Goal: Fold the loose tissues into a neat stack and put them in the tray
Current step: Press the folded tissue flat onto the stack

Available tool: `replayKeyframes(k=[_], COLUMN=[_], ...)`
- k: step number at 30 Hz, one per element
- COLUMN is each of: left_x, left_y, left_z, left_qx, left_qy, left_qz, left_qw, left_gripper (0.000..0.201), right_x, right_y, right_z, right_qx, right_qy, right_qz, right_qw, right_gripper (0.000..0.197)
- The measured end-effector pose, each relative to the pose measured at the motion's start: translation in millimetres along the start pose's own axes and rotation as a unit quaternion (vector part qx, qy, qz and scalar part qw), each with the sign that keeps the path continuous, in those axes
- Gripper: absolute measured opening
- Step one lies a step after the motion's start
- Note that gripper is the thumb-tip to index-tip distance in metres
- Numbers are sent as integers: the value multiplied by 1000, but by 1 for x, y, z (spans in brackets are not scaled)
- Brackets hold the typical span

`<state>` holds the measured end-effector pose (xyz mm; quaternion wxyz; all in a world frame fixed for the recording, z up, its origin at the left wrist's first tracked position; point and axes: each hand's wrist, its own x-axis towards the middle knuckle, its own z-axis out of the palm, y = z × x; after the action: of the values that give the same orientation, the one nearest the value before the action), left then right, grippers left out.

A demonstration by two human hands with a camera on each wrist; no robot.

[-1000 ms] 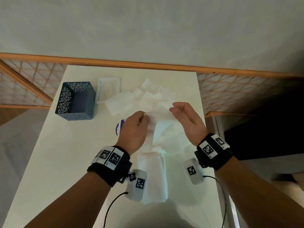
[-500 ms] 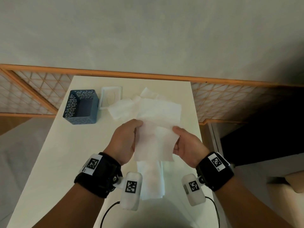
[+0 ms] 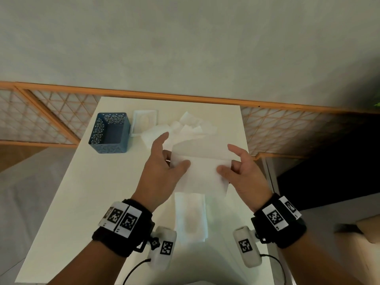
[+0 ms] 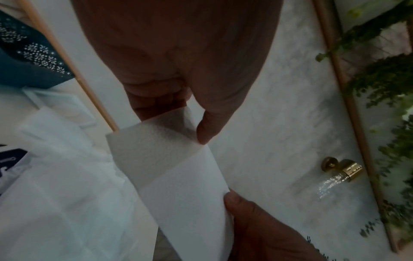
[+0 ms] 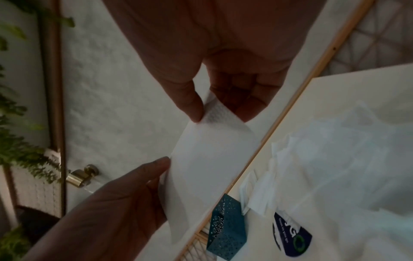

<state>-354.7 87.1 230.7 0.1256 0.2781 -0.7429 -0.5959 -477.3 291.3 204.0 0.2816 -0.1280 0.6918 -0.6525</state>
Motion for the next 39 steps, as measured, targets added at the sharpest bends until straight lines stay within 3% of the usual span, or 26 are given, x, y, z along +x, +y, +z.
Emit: replayKeyframes(k=[2,5,7,10,14,19,23,26,28,31,33,36,39], left_x=[-6,-8,-10,-14,-19,-27,-30,-33,-37,-44,-48,-50,-49], left_y=[1,-2,-4,-2,-2,-1,-7,-13,-16,-21,-23,-21,-28], left_z=[0,0,0,0,-3,-7,-7,2,6,9,10,12,14], left_qx=[15,45,43,42,38,123,225,262,241,195,120,-37,-175], left_qy=[-15,-15,-4,9,10,16,-28,-64,-84,-107,-113,-113,-127], left_qz=[31,45,40,49,60,73,141,179,162,108,53,-46,-116], left_qw=[999,998,998,998,997,990,964,946,953,969,985,992,969], left_gripper=[78,44,25,14,12,20,38,26,12,10,10,5,24], right_x=[-3,-7,-11,-14,-15,-18,-25,-31,-33,-34,-32,-27,-27], right_y=[1,-3,-9,-17,-21,-22,-23,-23,-22,-15,-6,4,13], right_z=[-2,-5,-6,-3,-2,-2,3,6,7,4,1,1,9], right_qx=[-14,-53,-80,-89,-99,-183,-253,-299,-304,-286,-250,-66,69], right_qy=[9,21,21,23,32,43,-26,-81,-87,-81,-87,-91,-120], right_qz=[-13,-42,-66,-85,-96,-118,-154,-185,-190,-175,-113,23,119], right_qw=[1000,997,994,992,990,975,955,933,929,939,958,993,983], right_gripper=[71,73,54,25,8,10,14,14,13,24,44,67,64])
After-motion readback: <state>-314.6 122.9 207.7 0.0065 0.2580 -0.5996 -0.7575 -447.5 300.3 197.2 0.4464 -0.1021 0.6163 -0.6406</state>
